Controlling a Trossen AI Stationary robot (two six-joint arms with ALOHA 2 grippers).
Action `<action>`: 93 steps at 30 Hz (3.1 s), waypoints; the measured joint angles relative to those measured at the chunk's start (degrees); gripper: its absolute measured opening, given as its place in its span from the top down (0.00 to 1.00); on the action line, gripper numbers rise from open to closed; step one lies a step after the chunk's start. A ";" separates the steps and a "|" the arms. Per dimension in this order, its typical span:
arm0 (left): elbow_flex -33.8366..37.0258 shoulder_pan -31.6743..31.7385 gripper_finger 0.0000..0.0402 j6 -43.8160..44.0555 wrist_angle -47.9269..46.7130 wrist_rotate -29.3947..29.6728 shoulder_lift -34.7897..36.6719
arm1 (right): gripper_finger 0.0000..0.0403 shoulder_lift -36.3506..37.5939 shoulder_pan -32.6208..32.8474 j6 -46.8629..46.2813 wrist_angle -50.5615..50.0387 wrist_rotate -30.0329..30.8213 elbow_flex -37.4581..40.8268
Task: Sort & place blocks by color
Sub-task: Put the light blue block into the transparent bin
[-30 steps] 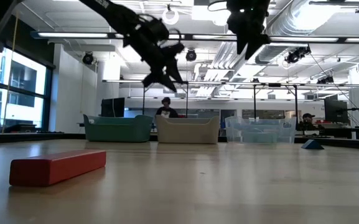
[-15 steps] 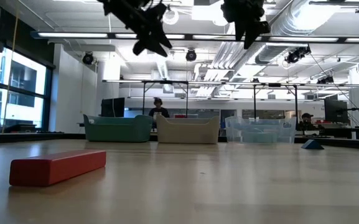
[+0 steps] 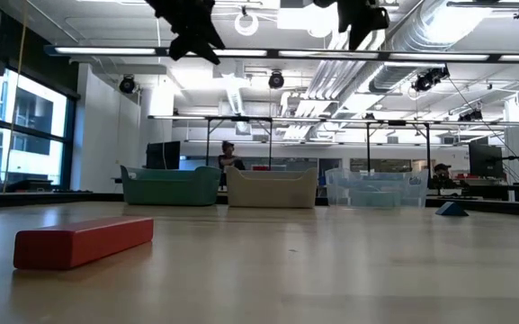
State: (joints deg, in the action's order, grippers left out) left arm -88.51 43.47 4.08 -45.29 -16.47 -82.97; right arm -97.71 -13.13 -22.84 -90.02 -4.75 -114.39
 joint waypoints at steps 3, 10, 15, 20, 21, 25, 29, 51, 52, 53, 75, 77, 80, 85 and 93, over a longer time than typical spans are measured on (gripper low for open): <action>0.00 -0.59 0.75 -1.50 -3.60 0.02 0.41 | 0.46 0.00 2.76 -1.29 0.00 0.03 0.00; 0.00 -2.42 0.75 -4.25 -8.64 0.10 0.69 | 0.46 0.00 9.51 -2.62 0.00 0.20 0.00; 0.00 -4.19 0.75 -4.33 -8.69 0.15 0.69 | 0.42 -0.02 13.48 -6.82 0.02 2.79 0.03; 0.00 -5.47 0.75 -4.35 -8.60 0.14 0.69 | 0.38 -0.05 17.55 -7.79 0.03 3.16 3.29; 0.00 -5.75 0.75 -4.35 -8.49 0.17 0.69 | 0.38 -0.05 18.45 -7.10 0.04 3.07 4.37; 0.00 -6.60 0.75 -4.33 -8.45 0.43 0.69 | 0.37 -0.07 22.15 -7.20 0.03 2.33 10.19; 0.00 -7.24 0.75 -4.33 -8.40 0.52 0.67 | 0.37 -0.07 26.19 -8.40 0.00 -0.79 16.12; 0.00 -12.38 0.75 4.46 -8.39 1.81 0.63 | 0.37 -0.07 48.72 -17.90 15.71 -5.33 35.70; 0.00 -12.77 0.75 4.87 -8.38 1.90 0.63 | 0.37 -0.07 49.97 -18.68 16.65 -5.33 36.46; 0.00 -13.19 0.75 5.35 -8.38 1.90 0.63 | 0.37 -0.07 51.17 -19.32 17.17 -5.31 37.08; 0.02 -21.14 0.75 6.49 -8.40 3.33 0.60 | 0.37 -0.05 68.66 -30.80 34.44 0.26 48.66; 0.02 -21.63 0.75 6.75 -8.40 4.75 0.60 | 0.37 -0.05 69.24 -31.35 37.03 0.26 50.06; 0.02 -22.01 0.75 6.88 -8.41 6.00 0.60 | 0.37 -0.05 69.89 -31.66 39.86 0.85 51.87; 0.02 -22.25 0.75 7.84 -8.42 6.86 0.60 | 0.37 -0.05 69.90 -35.75 42.36 1.27 55.71; 0.02 -22.25 0.75 8.81 -8.43 6.86 0.60 | 0.37 0.00 69.92 -37.47 51.64 1.31 61.06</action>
State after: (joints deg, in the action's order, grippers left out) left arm -88.49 21.21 12.89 -53.71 -9.61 -82.37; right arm -97.71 56.80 -60.30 -38.38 -3.44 -53.33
